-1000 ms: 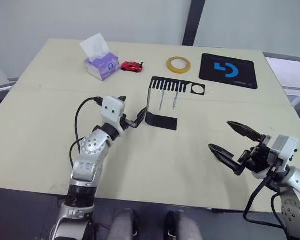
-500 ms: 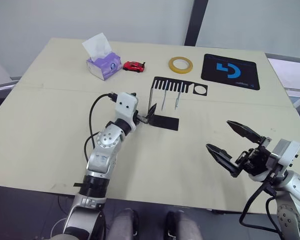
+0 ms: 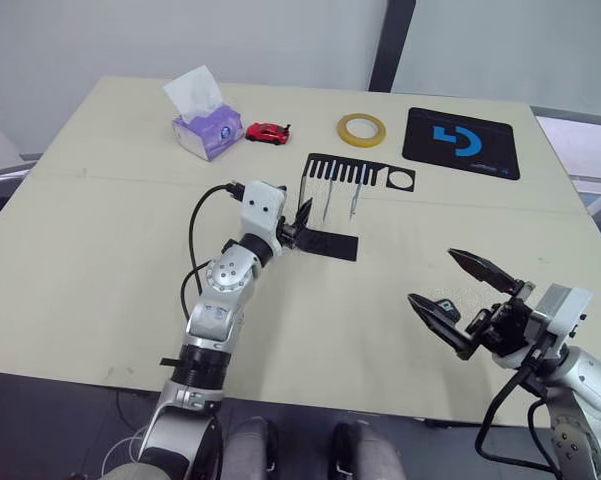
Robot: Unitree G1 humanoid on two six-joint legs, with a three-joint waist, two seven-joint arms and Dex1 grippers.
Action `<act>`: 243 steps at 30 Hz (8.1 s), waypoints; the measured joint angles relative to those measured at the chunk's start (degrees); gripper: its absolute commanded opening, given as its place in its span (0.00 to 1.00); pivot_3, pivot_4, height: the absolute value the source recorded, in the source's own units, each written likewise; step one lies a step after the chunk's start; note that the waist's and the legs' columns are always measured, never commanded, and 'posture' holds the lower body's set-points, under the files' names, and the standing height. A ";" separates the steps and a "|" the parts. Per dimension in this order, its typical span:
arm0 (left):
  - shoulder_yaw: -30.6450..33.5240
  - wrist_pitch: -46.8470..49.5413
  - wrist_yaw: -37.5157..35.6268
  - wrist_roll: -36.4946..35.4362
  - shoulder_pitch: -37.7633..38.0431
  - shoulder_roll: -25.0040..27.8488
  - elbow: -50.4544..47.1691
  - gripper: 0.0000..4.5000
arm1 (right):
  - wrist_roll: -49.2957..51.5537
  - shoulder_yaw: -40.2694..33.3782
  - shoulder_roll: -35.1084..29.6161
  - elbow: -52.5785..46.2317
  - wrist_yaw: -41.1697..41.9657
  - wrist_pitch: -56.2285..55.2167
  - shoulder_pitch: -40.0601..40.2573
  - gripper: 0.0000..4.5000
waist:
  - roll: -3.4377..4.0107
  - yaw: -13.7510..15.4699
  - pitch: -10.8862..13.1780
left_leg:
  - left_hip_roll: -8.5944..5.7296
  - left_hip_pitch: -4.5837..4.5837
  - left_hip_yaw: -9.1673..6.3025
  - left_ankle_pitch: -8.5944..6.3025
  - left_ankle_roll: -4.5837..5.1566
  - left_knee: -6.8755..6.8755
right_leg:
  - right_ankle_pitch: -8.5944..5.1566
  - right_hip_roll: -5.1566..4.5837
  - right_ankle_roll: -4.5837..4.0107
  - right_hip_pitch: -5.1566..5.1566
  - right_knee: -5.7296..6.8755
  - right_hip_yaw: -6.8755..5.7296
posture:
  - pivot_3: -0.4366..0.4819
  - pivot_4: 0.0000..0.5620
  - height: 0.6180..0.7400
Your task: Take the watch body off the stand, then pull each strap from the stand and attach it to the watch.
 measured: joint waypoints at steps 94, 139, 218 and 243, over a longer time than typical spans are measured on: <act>-0.89 16.42 13.20 6.81 7.65 -4.08 -18.74 0.00 | -30.67 28.70 24.87 15.01 -33.07 4.70 -28.54 0.01 | 0.00 -1.57 -0.01 | 0.14 -0.12 -0.05 -0.03 -0.07 -0.19 | 0.01 -0.14 -0.01 -0.07 0.00 -0.02 | 0.48 0.27 1.00; 9.61 23.81 -13.33 -9.64 21.28 16.20 -33.12 0.80 | -5.84 16.24 5.79 -2.50 -13.49 17.84 -18.79 0.00 | 0.06 -1.64 0.03 | 0.25 -0.12 -0.06 -0.28 -0.04 -0.23 | 0.00 -0.14 -0.03 -0.10 -0.35 -0.03 | 0.48 0.27 1.00; 11.26 36.92 -36.41 -57.09 10.46 17.53 -19.99 0.06 | 17.21 22.38 4.75 3.34 0.52 41.91 -31.53 0.00 | 0.18 -1.63 0.11 | 0.21 -0.13 0.01 -0.27 -0.10 -0.15 | 0.02 0.08 -0.03 -0.05 -0.19 -0.02 | 0.48 0.27 1.00; 11.26 31.24 -39.32 -54.64 11.39 21.57 -21.16 0.00 | 15.92 13.72 -5.43 -0.77 0.11 40.92 -22.79 0.99 | 0.18 -1.09 0.11 | 0.19 -0.17 0.01 -0.29 -0.07 -0.19 | 0.02 -0.02 -0.03 -0.04 -0.35 -0.03 | 0.48 0.27 1.00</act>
